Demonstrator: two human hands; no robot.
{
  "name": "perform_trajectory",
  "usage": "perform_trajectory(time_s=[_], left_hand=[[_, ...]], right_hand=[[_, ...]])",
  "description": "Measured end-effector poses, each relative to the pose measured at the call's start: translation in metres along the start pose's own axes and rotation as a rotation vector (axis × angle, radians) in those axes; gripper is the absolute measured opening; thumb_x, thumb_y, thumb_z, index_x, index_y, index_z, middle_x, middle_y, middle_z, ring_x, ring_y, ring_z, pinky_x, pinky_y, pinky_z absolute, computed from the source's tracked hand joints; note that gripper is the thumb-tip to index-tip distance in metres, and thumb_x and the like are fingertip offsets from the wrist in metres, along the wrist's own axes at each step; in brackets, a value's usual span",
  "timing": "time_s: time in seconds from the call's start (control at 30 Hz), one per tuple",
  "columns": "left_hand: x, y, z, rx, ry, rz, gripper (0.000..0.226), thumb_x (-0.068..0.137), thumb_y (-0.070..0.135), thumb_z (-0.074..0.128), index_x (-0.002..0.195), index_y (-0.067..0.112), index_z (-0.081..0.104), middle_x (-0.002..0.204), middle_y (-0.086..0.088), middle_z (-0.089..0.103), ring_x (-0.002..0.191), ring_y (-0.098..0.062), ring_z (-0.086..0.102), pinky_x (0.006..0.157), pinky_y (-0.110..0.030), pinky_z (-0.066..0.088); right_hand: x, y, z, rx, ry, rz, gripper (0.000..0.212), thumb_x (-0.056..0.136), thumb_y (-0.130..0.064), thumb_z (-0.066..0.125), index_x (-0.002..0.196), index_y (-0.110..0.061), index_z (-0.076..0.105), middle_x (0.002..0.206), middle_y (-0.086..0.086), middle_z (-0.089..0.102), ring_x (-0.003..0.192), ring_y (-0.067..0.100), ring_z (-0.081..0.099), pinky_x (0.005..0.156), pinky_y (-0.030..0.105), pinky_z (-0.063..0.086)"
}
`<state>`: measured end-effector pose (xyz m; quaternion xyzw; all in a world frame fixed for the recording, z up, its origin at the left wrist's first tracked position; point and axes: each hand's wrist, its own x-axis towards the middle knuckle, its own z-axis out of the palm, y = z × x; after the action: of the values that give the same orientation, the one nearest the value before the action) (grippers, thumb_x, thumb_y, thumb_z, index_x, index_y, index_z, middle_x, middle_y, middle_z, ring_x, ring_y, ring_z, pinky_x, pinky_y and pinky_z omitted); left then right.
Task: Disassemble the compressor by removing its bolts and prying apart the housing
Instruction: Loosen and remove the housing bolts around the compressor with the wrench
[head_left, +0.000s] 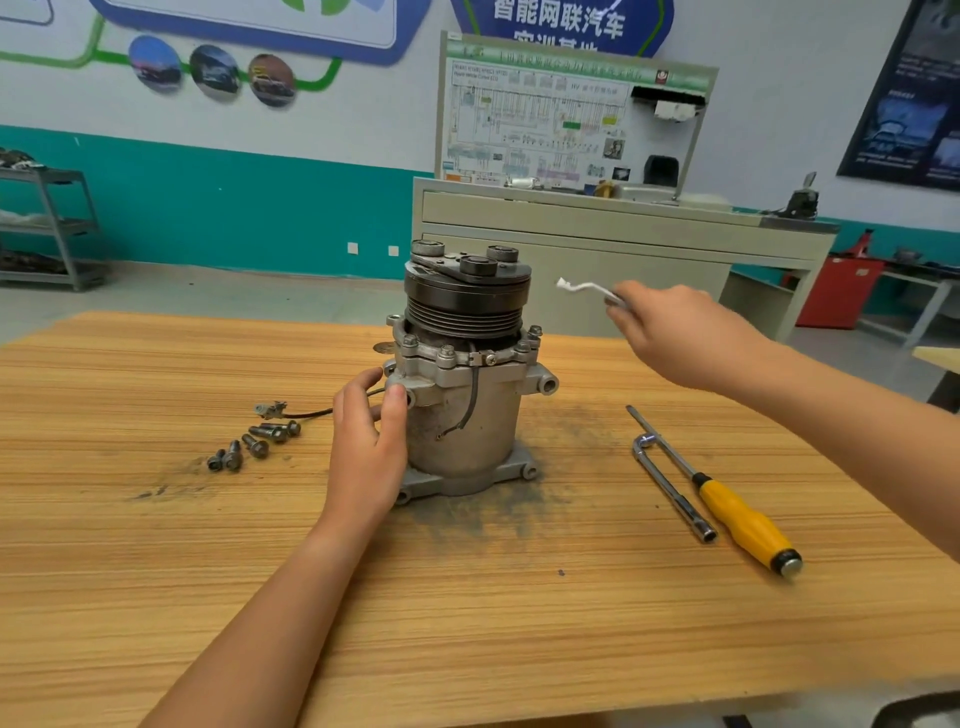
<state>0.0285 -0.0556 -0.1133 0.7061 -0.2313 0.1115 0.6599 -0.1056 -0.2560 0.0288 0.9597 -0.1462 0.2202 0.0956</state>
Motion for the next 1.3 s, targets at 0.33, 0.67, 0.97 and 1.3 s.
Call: perform_trajectory(time_s=[0.33, 0.67, 0.97, 1.3], left_hand=[[-0.002, 0.003, -0.001, 0.012, 0.008, 0.018, 0.038, 0.098, 0.033, 0.037, 0.132, 0.016, 0.042, 0.13, 0.002, 0.038, 0.094, 0.027, 0.04, 0.067, 0.008, 0.03], [-0.001, 0.005, -0.001, 0.027, 0.002, 0.038, 0.037, 0.099, 0.028, 0.038, 0.13, 0.011, 0.045, 0.138, -0.009, 0.038, 0.088, 0.038, 0.031, 0.068, 0.011, 0.023], [0.0, 0.006, -0.004, 0.038, -0.001, 0.072, 0.036, 0.097, 0.028, 0.039, 0.131, 0.017, 0.044, 0.14, -0.004, 0.033, 0.094, 0.028, 0.04, 0.072, 0.007, 0.03], [0.003, 0.005, -0.001, 0.045, 0.005, 0.113, 0.045, 0.094, 0.034, 0.039, 0.131, 0.01, 0.046, 0.136, -0.006, 0.035, 0.095, 0.038, 0.028, 0.075, 0.011, 0.021]], right_hand=[[-0.001, -0.038, 0.007, -0.21, -0.193, 0.048, 0.016, 0.098, -0.013, 0.037, 0.105, -0.011, 0.051, 0.065, -0.001, 0.038, 0.056, 0.012, 0.036, 0.055, 0.029, 0.035], [0.002, -0.053, -0.012, -0.516, -0.23, -0.148, 0.015, 0.092, -0.005, 0.041, 0.101, -0.007, 0.052, 0.06, 0.0, 0.034, 0.054, 0.016, 0.039, 0.051, 0.03, 0.036], [0.031, -0.003, 0.001, -0.658, -0.216, -0.29, 0.048, 0.09, -0.001, 0.037, 0.136, -0.015, 0.028, 0.068, -0.001, 0.05, 0.048, 0.012, 0.04, 0.039, 0.024, 0.027], [0.067, 0.001, 0.061, -0.288, 0.4, -0.46, 0.029, 0.059, 0.023, 0.068, 0.081, 0.005, 0.068, 0.077, 0.017, 0.071, 0.068, 0.028, 0.069, 0.081, 0.056, 0.049]])
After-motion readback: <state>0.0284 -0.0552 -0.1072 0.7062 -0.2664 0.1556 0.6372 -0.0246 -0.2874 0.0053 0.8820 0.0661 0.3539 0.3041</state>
